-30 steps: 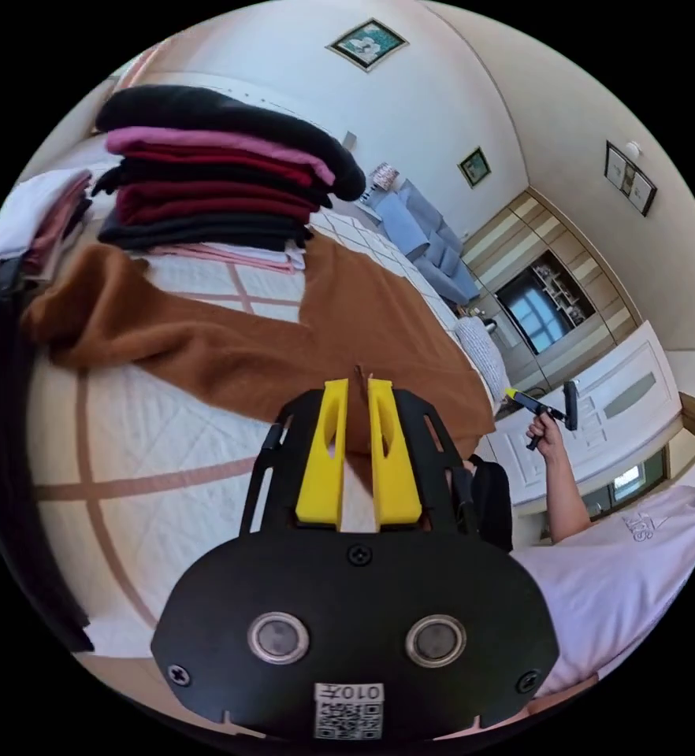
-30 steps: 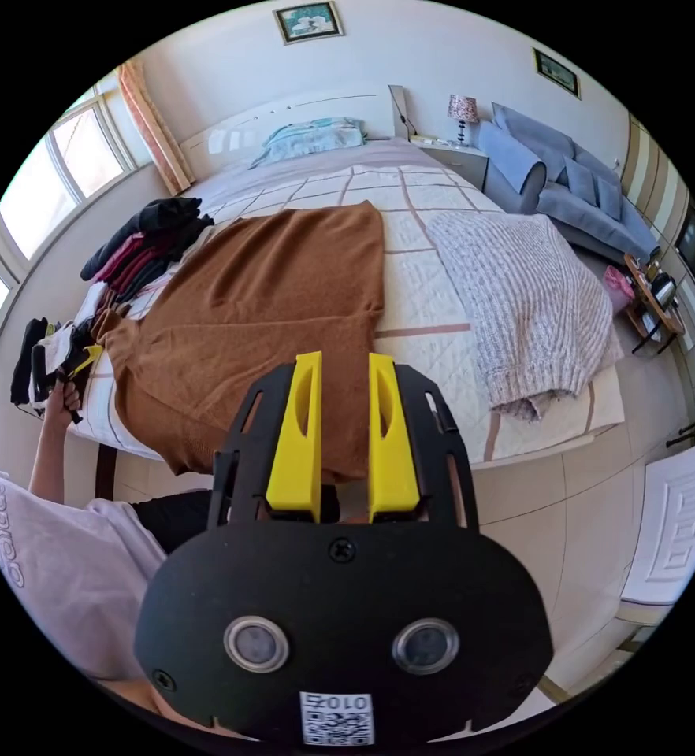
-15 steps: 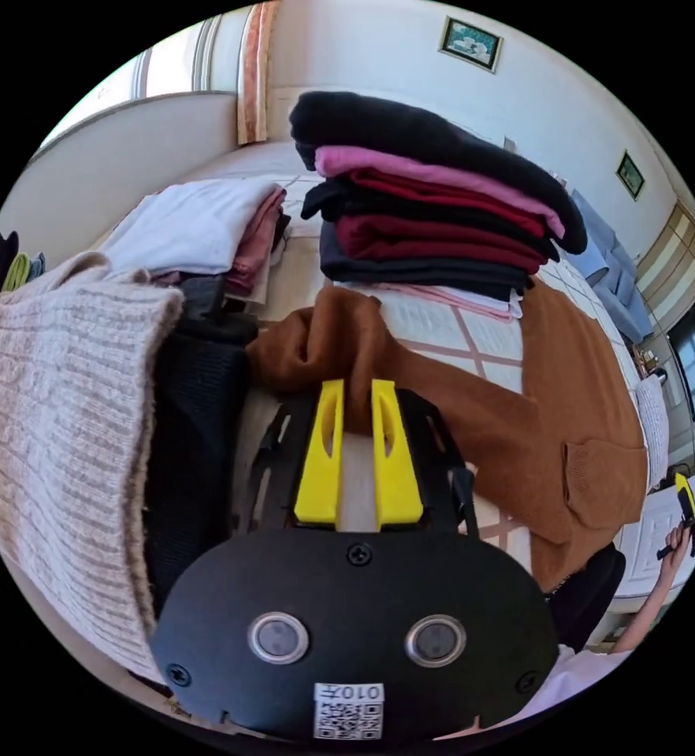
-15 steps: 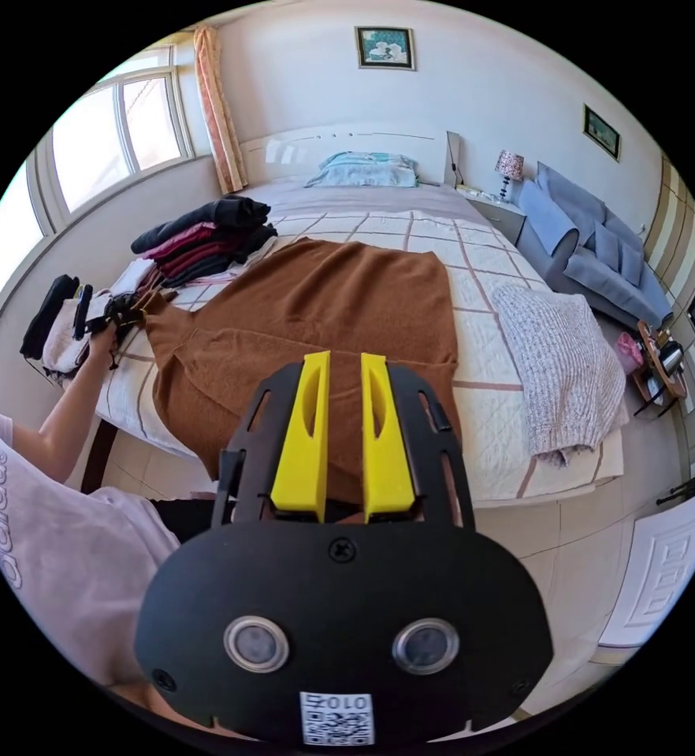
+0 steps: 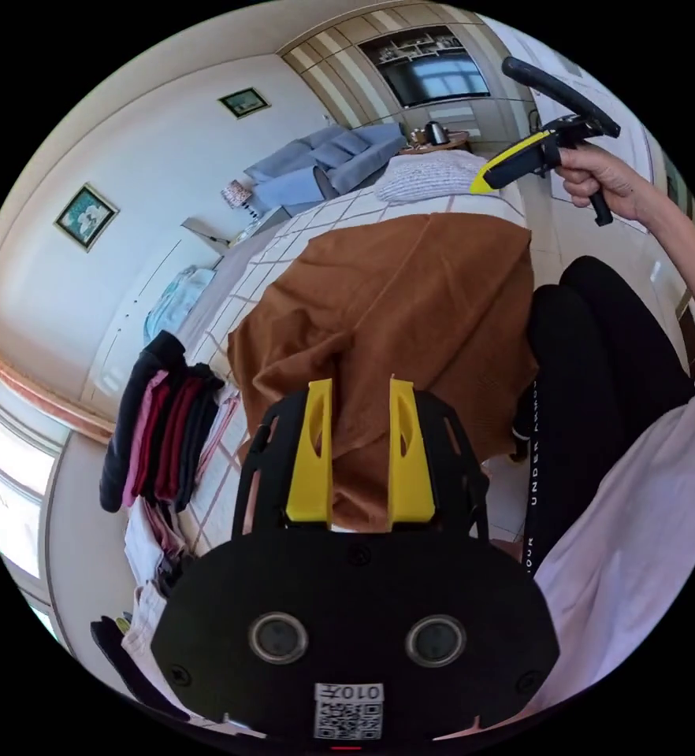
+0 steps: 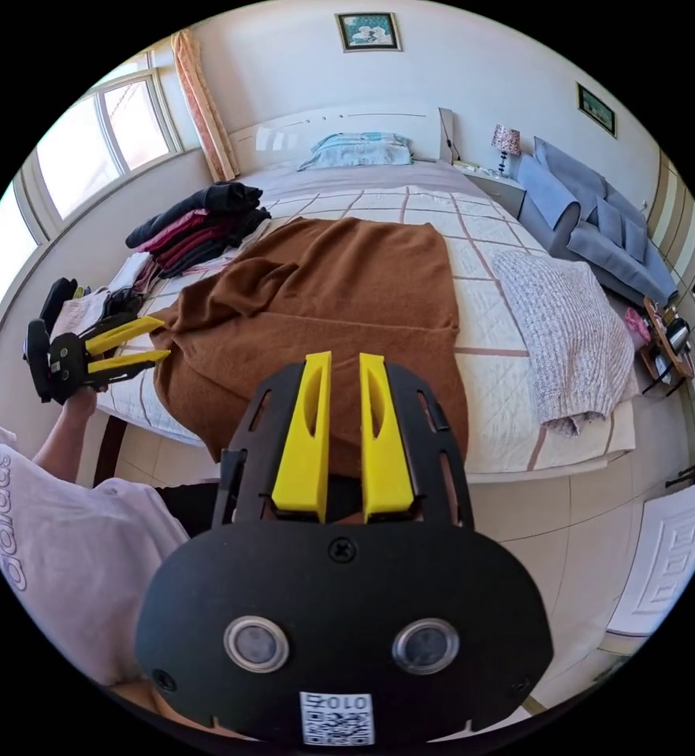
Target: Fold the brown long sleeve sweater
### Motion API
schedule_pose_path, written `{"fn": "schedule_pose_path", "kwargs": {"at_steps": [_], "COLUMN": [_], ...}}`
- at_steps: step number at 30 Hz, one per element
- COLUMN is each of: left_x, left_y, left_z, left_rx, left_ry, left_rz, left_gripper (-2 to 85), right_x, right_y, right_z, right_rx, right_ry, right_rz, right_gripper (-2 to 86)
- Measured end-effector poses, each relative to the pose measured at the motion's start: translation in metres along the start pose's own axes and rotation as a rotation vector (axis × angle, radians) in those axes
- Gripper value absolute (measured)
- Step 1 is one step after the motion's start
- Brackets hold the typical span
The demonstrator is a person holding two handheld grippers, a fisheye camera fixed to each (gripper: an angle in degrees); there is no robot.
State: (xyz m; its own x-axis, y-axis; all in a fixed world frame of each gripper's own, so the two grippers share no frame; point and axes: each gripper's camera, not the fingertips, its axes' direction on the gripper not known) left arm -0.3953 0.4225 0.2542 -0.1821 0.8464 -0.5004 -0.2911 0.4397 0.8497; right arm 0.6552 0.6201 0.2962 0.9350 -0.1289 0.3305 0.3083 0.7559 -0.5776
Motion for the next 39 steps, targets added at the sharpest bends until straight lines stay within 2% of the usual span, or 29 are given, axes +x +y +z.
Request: {"fn": "schedule_pose_path", "kwargs": {"at_steps": [3,5,8,10,13,18,20,22,27,30,32,34,36,39], "left_x": [-0.032,-0.063,-0.114,-0.143,-0.152,-0.136,-0.128,-0.123,-0.139,-0.148,-0.142,-0.121,-0.105,-0.091], "left_y": [0.032,0.058,0.109,0.15,0.176,0.171,0.168,0.169,0.191,0.193,0.18,0.159,0.154,0.166], "left_z": [0.003,0.011,0.025,0.043,0.067,0.078,0.081,0.077,0.044,0.023,0.008,-0.005,-0.006,0.005], "left_rx": [-0.073,-0.126,-0.159,-0.114,-0.061,-0.018,-0.032,-0.061,-0.023,0.004,-0.022,-0.053,-0.08,-0.132], "left_ry": [0.016,0.036,0.07,0.223,0.39,0.462,0.464,0.411,0.327,0.316,0.245,0.222,0.252,0.242], "left_rz": [-0.161,-0.278,-0.475,-0.616,-0.651,-0.597,-0.583,-0.572,-0.608,-0.643,-0.601,-0.467,-0.402,-0.393], "left_gripper": [13.0,13.8,14.6,14.9,14.6,13.1,11.6,8.1,4.5,4.2,4.6,5.8,6.6,7.7], "right_x": [0.002,-0.003,-0.024,-0.04,-0.069,-0.112,-0.13,-0.134,-0.126,-0.101,-0.054,-0.009,0.034,0.087], "right_y": [-0.004,-0.019,-0.054,-0.082,-0.138,-0.229,-0.248,-0.246,-0.238,-0.225,-0.195,-0.166,-0.13,-0.077], "right_z": [0.009,0.02,0.041,0.057,0.083,0.152,0.203,0.225,0.162,0.075,0.019,0.002,0.004,0.044], "right_rx": [0.01,0.04,0.038,0.003,-0.034,-0.197,-0.389,-0.458,-0.224,0.098,0.331,0.399,0.393,0.103], "right_ry": [-0.066,-0.21,-0.314,-0.319,-0.311,-0.249,-0.185,-0.116,-0.182,-0.347,-0.44,-0.443,-0.449,-0.379], "right_rz": [0.006,-0.011,-0.06,-0.106,-0.174,-0.189,-0.219,-0.226,-0.266,-0.371,-0.387,-0.35,-0.334,-0.212], "right_gripper": [8.0,8.9,11.0,12.3,13.8,14.3,10.9,7.4,5.1,5.1,5.2,5.4,5.8,8.2]}}
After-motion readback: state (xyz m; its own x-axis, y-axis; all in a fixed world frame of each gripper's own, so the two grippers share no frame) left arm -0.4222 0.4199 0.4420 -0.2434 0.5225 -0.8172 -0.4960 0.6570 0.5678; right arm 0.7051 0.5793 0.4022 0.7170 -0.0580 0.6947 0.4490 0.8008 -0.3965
